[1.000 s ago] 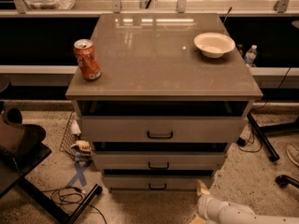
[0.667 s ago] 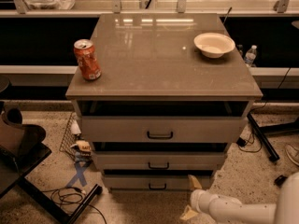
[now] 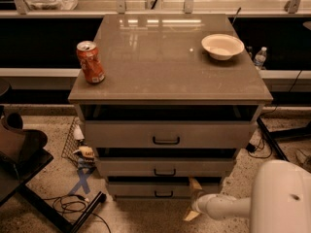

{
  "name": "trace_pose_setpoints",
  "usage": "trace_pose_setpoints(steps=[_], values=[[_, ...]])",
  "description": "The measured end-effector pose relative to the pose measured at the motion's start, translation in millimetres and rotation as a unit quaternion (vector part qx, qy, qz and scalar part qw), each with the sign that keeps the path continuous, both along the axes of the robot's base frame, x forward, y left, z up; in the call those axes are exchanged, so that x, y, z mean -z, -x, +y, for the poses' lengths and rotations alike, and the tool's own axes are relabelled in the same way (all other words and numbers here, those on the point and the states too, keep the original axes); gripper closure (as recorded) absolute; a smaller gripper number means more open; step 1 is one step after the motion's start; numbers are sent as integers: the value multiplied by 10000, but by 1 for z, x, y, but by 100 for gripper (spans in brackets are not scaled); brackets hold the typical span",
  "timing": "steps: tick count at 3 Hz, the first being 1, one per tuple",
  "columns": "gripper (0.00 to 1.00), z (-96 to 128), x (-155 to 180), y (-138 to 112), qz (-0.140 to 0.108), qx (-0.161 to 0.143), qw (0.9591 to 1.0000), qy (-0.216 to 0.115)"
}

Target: Open bottom drawer

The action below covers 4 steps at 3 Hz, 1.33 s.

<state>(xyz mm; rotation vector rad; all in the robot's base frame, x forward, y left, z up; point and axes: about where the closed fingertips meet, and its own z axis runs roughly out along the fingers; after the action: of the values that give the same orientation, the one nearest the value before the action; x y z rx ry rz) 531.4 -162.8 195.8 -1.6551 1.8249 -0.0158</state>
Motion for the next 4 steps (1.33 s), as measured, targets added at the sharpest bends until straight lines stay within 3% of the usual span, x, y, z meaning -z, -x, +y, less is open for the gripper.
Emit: trace_pose_setpoints(steps=[1, 2, 4], values=[[0, -2, 17, -17, -8, -72, 9996, 278], [15, -4, 33, -29, 44, -83, 9984, 557], [61, -1, 34, -30, 69, -90, 9984, 563]])
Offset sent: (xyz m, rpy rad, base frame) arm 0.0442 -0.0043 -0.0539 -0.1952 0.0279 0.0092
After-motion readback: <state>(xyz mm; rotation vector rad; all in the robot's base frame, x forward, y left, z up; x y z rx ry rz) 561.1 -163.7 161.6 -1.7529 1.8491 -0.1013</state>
